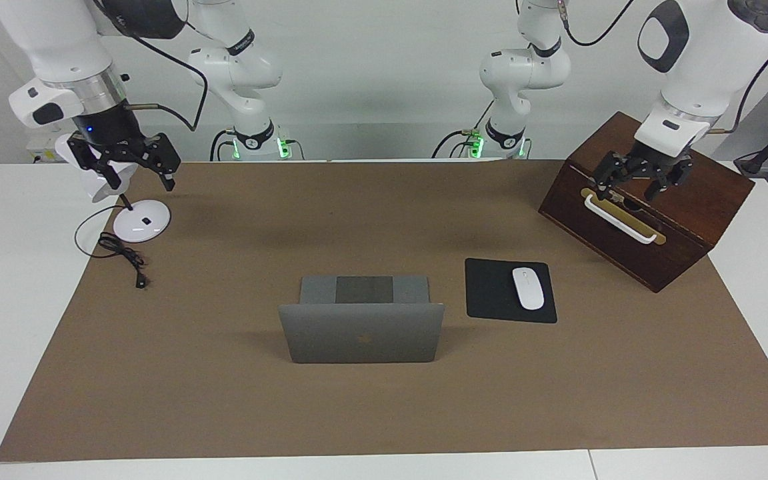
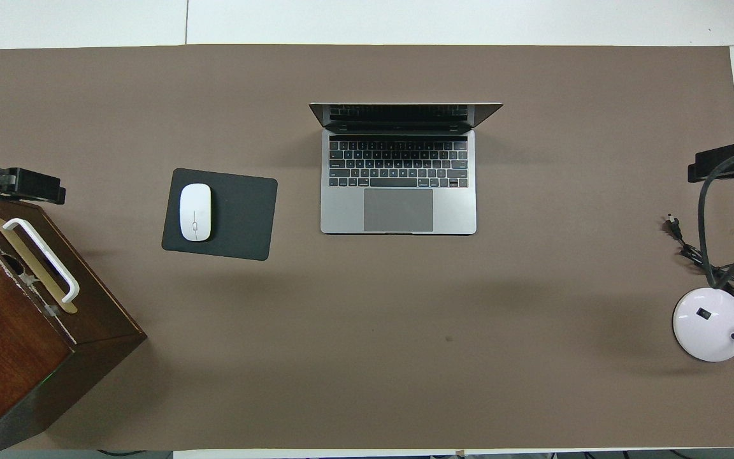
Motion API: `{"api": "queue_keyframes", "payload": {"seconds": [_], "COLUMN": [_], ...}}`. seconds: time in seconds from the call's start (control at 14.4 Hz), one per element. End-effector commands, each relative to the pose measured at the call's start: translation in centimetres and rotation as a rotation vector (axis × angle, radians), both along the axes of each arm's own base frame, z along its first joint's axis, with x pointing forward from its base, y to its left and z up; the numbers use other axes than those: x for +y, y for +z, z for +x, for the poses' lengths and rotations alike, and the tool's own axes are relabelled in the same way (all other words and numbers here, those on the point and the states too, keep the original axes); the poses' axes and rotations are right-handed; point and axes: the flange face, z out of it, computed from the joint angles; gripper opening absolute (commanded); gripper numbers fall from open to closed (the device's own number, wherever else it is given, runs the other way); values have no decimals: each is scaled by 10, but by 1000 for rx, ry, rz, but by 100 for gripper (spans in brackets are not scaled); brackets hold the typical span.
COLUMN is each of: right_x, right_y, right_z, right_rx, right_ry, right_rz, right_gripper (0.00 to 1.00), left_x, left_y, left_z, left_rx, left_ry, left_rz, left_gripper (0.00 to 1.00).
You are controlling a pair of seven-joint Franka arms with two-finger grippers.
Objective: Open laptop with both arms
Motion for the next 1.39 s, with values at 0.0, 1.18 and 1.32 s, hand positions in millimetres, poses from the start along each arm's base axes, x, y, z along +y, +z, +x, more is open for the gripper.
{"api": "queue_keyframes", "payload": {"seconds": [0.0, 1.18, 1.32], "right_x": [-1, 0, 0], "right_y": [-1, -2, -2], "right_z": [0, 1, 1], "right_rx": [10, 11, 11], "right_ry": [-11, -8, -8], "right_rz": [1, 1, 1], "right_gripper": [100, 100, 100], "left_x": [-1, 6, 6], "left_y": [7, 4, 5], "left_z": [4, 1, 1], "left_rx": [30, 45, 44], "left_ry": [2, 78, 76], "left_rz": [14, 13, 13], "left_gripper": [100, 100, 100]}}
